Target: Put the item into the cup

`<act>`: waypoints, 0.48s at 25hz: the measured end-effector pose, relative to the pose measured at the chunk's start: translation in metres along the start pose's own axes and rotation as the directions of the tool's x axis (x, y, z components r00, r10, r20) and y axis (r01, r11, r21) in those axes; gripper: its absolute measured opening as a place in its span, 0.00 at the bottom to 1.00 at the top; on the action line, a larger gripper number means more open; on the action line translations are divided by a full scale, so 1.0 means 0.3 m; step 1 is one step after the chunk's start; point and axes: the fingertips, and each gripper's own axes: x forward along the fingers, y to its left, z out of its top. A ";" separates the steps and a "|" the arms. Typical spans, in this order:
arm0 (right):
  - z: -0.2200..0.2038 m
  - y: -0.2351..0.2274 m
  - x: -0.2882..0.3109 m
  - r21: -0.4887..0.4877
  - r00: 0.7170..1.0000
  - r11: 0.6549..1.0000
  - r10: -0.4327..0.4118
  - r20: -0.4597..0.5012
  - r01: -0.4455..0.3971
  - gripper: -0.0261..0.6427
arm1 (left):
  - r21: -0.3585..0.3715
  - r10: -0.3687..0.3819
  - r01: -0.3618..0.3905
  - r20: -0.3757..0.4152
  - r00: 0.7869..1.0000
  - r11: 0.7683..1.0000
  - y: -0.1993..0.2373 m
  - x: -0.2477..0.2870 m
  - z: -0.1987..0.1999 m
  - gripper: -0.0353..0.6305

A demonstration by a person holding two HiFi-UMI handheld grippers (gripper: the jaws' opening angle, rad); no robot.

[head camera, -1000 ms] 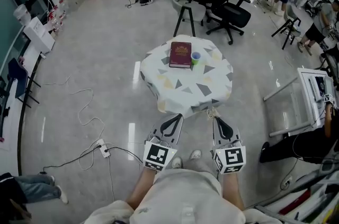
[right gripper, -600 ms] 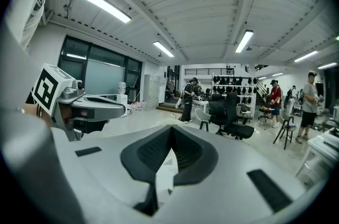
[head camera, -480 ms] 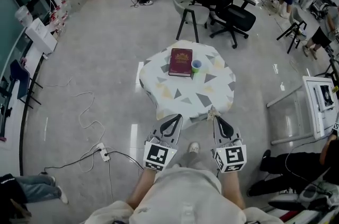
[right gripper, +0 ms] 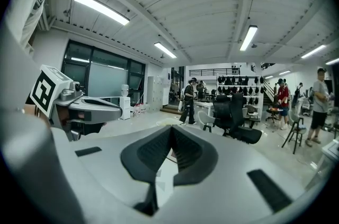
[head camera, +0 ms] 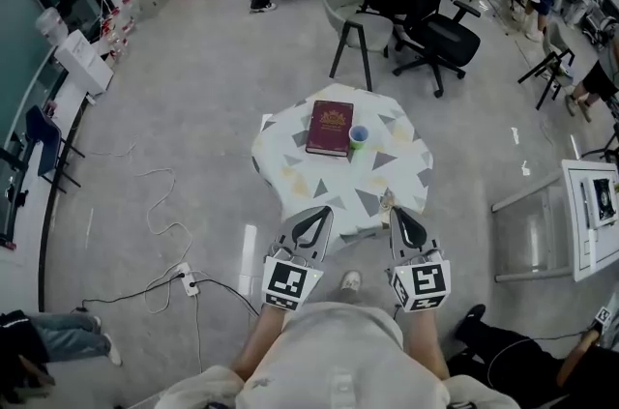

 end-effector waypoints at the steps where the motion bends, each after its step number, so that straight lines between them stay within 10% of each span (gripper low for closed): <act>1: 0.003 -0.015 0.012 0.002 1.000 1.000 0.005 0.002 -0.005 0.05 | 0.001 0.005 -0.005 -0.002 1.000 1.000 0.001 0.018 0.003 0.07; 12: 0.015 -0.168 0.103 0.010 0.998 0.998 0.057 0.021 -0.057 0.05 | 0.000 0.064 -0.064 -0.016 0.998 0.998 -0.005 0.181 0.020 0.07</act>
